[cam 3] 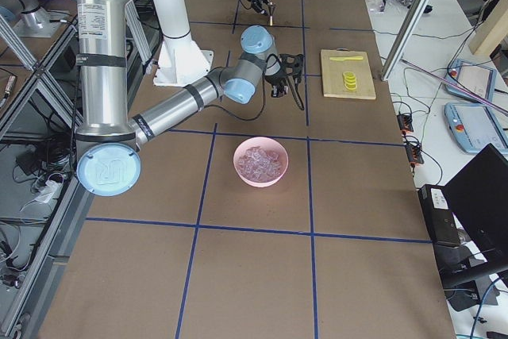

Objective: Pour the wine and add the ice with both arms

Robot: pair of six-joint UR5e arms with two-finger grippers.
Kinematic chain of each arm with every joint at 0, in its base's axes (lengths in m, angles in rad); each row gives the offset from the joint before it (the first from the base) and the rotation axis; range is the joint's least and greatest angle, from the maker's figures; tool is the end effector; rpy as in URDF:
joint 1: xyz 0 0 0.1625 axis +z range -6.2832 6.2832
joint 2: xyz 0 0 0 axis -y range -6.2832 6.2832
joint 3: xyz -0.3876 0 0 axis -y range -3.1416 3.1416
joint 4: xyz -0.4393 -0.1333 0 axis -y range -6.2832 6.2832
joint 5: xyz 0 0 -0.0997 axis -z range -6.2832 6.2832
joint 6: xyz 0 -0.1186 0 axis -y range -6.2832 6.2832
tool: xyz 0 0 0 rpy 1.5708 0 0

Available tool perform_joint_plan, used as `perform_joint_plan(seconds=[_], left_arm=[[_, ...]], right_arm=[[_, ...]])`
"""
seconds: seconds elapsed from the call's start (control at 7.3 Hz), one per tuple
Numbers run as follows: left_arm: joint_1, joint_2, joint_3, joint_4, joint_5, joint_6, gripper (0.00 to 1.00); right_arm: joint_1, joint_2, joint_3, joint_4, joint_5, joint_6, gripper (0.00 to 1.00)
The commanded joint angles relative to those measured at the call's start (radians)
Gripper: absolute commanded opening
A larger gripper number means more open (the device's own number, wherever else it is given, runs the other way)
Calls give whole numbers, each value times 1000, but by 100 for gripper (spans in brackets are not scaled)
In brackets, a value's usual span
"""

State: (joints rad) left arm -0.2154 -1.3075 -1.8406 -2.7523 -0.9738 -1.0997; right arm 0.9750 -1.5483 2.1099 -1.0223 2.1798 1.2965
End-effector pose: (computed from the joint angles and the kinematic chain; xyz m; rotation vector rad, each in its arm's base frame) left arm 0.4131 -0.2951 0.4780 0.8763 0.9024 -0.1332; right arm -0.2331 -0.4605 0.2700 0.1862 -1.1875 0.2770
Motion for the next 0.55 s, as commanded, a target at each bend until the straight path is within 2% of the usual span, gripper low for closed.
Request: perform_joint_plan(seconds=[0.0,0.14,0.27,0.41], left_arm=[[-15,37,-46,11,-142,-6,100],[-39,81,-107,26,-217,-6,100],[-123,120,-193,105,-326,-5,100],[-218,123,-271,238,-471,3,100]], right_arm=[[-22,110,-1,-75,32,85,0],[-33,156,-2,-117,31,89,0],[-47,201,-4,-155,28,93,0],[-70,250,-7,-198,20,110,0]])
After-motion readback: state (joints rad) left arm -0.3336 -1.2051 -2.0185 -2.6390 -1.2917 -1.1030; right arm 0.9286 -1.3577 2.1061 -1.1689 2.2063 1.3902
